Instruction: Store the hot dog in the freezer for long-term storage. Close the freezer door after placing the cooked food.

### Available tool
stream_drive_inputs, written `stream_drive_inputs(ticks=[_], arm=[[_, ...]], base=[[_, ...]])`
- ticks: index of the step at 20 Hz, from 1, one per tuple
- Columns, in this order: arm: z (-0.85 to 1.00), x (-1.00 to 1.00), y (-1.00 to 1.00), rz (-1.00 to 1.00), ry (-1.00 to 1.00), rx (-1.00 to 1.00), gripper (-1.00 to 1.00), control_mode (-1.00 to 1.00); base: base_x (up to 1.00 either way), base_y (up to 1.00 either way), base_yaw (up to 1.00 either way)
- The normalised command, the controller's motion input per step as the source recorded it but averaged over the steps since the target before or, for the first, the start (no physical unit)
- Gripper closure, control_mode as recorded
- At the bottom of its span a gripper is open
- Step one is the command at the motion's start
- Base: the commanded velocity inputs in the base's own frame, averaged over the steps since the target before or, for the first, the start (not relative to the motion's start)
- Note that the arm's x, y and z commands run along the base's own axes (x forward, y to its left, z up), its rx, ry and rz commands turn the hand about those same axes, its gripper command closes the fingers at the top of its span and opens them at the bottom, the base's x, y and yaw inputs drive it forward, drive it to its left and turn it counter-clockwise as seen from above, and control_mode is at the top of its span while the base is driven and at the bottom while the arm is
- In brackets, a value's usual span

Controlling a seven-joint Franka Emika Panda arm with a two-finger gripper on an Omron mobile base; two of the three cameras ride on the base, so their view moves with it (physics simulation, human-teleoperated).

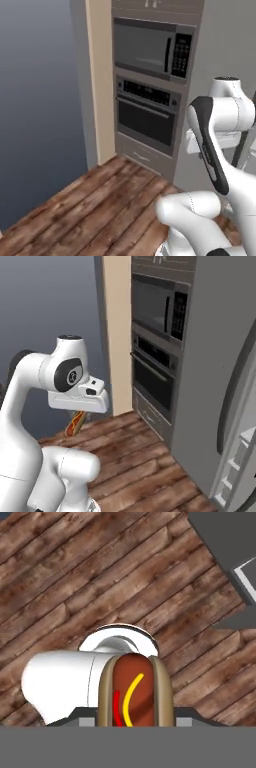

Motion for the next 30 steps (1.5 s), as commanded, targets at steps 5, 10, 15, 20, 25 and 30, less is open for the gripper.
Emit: stream_drive_inputs(ticks=[5, 10, 15, 20, 25, 30], arm=[[0.00, 0.00, 0.00, 0.00, 0.00, 0.00, 1.00, 1.00], [0.00, 0.00, 0.00, 0.00, 0.00, 0.00, 1.00, 1.00], [0.00, 0.00, 0.00, 0.00, 0.00, 0.00, 1.00, 1.00], [0.00, 0.00, 0.00, 0.00, 0.00, 0.00, 1.00, 1.00], [0.00, 0.00, 0.00, 0.00, 0.00, 0.00, 1.00, 1.00], [0.00, 0.00, 0.00, 0.00, 0.00, 0.00, 1.00, 1.00]], base=[[0.47, 0.41, -0.78], [0.32, 0.35, -0.81], [0.31, 0.33, -0.83], [0.33, 0.33, -0.82], [0.52, 0.80, -0.61], [0.57, 0.96, -0.29]])
